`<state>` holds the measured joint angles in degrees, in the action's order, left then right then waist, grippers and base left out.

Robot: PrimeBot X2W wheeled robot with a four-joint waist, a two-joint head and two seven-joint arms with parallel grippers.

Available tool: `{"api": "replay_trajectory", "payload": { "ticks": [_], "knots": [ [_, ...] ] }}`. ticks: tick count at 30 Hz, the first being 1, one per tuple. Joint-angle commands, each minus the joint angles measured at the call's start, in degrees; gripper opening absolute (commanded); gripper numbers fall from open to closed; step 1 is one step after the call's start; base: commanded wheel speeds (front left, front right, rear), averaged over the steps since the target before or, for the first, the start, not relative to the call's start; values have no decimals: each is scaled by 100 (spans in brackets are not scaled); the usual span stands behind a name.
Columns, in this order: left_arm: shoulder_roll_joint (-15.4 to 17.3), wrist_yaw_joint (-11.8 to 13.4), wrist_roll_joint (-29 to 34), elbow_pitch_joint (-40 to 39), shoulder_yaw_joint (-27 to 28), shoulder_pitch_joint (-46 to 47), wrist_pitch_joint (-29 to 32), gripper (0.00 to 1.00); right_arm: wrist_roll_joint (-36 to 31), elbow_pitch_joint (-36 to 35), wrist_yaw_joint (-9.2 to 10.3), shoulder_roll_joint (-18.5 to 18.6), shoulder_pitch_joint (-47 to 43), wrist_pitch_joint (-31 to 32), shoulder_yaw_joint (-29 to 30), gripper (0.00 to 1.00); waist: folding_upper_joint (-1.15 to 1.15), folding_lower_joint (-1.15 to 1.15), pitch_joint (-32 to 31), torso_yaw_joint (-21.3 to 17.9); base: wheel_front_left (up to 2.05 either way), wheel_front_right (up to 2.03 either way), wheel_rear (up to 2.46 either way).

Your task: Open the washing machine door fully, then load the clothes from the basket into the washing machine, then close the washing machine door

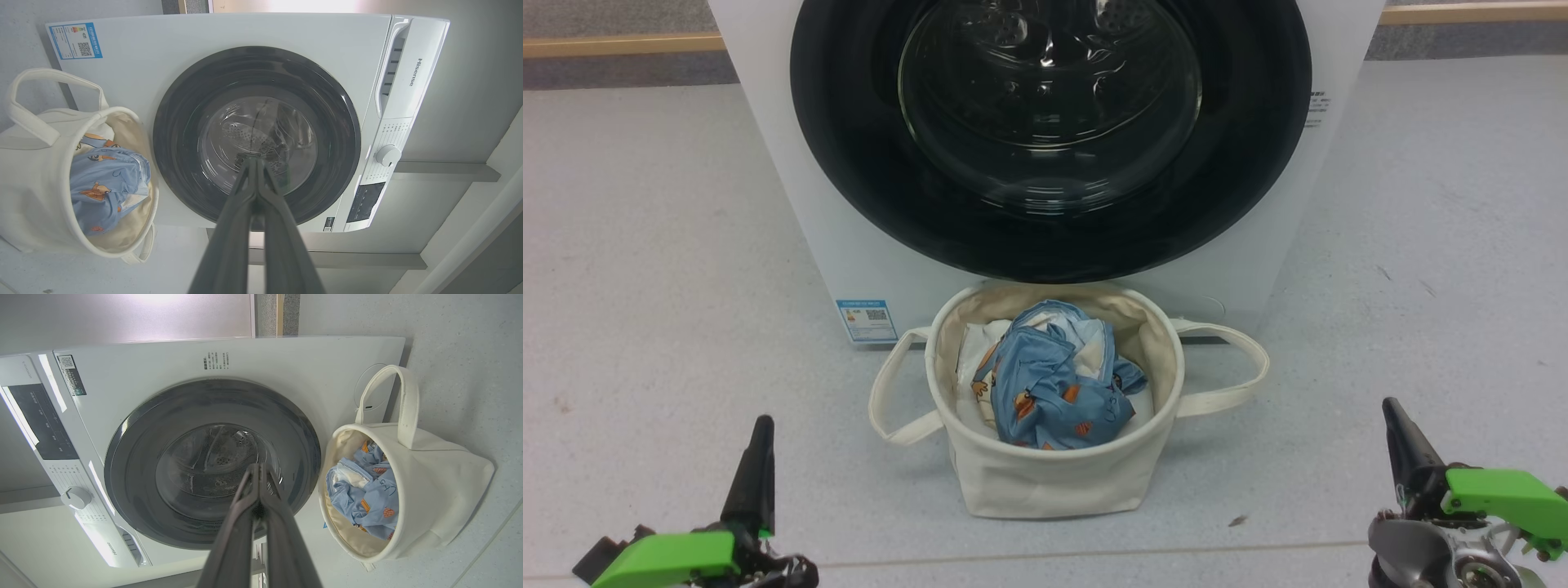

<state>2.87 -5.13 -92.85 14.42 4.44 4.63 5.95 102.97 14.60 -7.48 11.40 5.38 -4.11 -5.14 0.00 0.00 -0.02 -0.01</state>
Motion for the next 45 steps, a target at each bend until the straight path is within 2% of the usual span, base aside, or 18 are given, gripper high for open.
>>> {"api": "replay_trajectory", "payload": {
  "ticks": [1,45],
  "knots": [
    [20,-49,52,-224,191,163,33,0,19,-180,-1,109,103,35,-104,0,0,0,0,0,0,0,0],
    [15,-49,57,-224,198,164,39,0,18,-179,-1,108,103,35,-104,0,0,0,0,0,0,0,0]
  ]
}}
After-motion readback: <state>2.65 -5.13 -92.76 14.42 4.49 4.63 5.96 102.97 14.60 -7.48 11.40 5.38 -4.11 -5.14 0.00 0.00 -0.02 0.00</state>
